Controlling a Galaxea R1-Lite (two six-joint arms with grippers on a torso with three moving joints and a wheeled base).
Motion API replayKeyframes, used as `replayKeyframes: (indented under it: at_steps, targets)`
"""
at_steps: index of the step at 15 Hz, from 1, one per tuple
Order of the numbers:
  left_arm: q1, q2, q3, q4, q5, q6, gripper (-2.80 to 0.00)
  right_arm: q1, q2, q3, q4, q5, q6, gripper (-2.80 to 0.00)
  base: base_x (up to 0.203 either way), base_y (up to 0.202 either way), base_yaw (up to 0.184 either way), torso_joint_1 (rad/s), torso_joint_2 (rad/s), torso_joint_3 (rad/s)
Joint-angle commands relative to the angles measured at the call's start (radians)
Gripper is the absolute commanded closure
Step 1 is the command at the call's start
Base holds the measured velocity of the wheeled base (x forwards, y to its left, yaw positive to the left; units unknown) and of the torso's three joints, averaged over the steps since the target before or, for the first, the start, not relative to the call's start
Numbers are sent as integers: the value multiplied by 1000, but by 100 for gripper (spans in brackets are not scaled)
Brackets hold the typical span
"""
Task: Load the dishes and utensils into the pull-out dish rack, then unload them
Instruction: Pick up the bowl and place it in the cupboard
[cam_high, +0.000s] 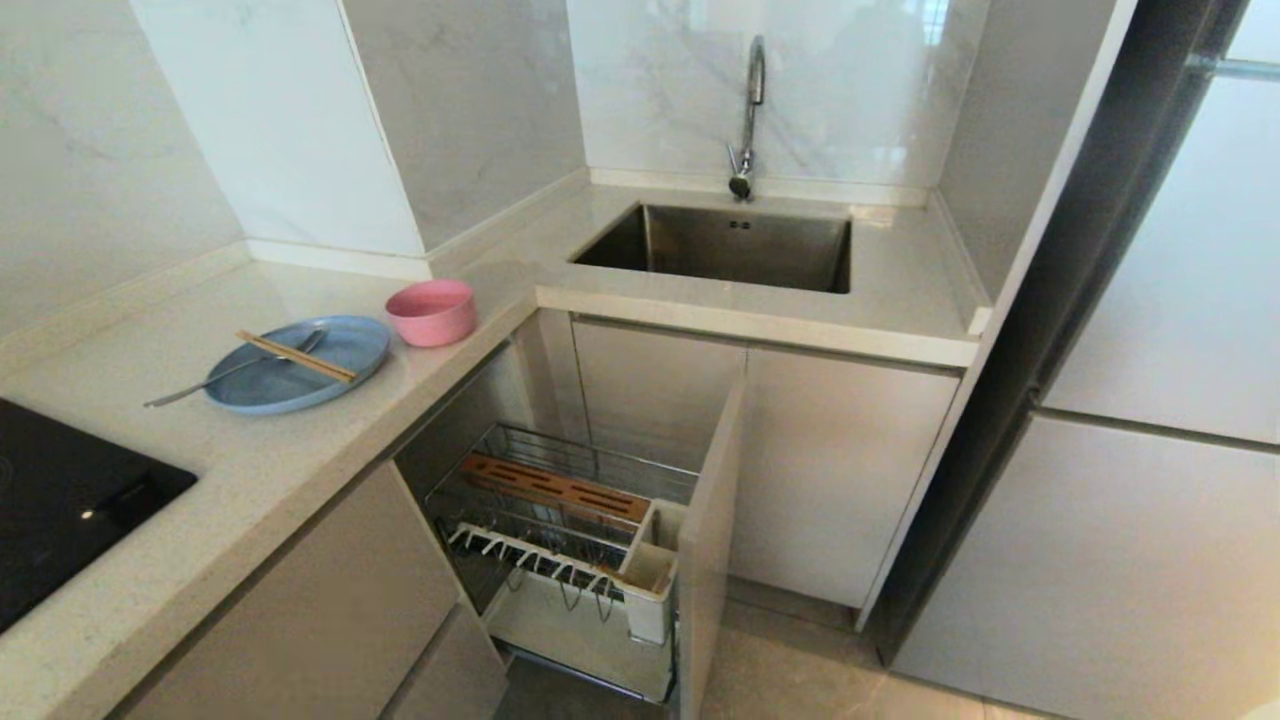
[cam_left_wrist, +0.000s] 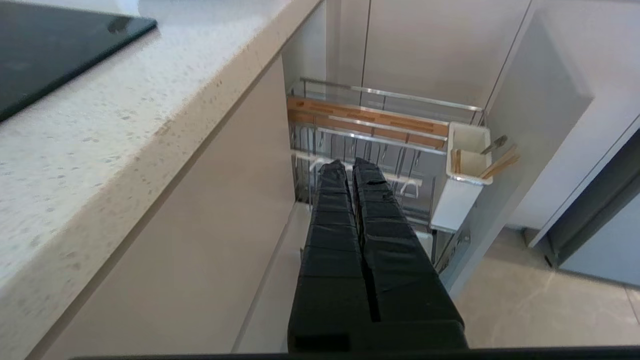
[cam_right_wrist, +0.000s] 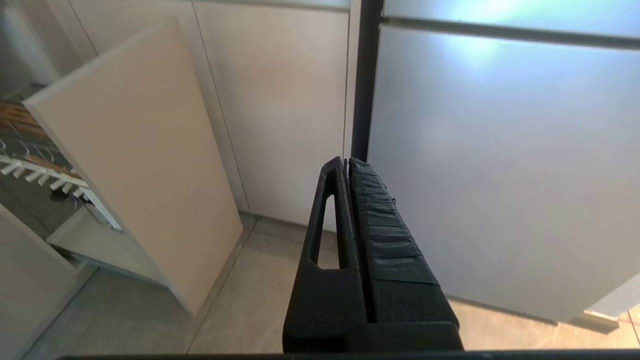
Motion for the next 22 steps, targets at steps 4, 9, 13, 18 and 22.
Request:
replayKeyframes:
  at_steps: [4,9,13,18,22]
  targets:
    - [0,1,2,1,1,0,0,0,0,8,0,0,0,0,0,0,0,4,1,-199]
    - [0,1,2,0,1,0,0,0,0,9,0,0,0,0,0,0,0,6,4,-200]
    - [0,3,2,0,1,0,0,0,0,8,0,0,0,0,0,0,0,3,1,-200]
    - [0,1,2,0,1,0,0,0,0,9,0,0,0,0,0,0,0,3,3,-200]
    - [0,1,2,0,1,0,0,0,0,9,0,0,0,0,0,0,0,3,3,-154]
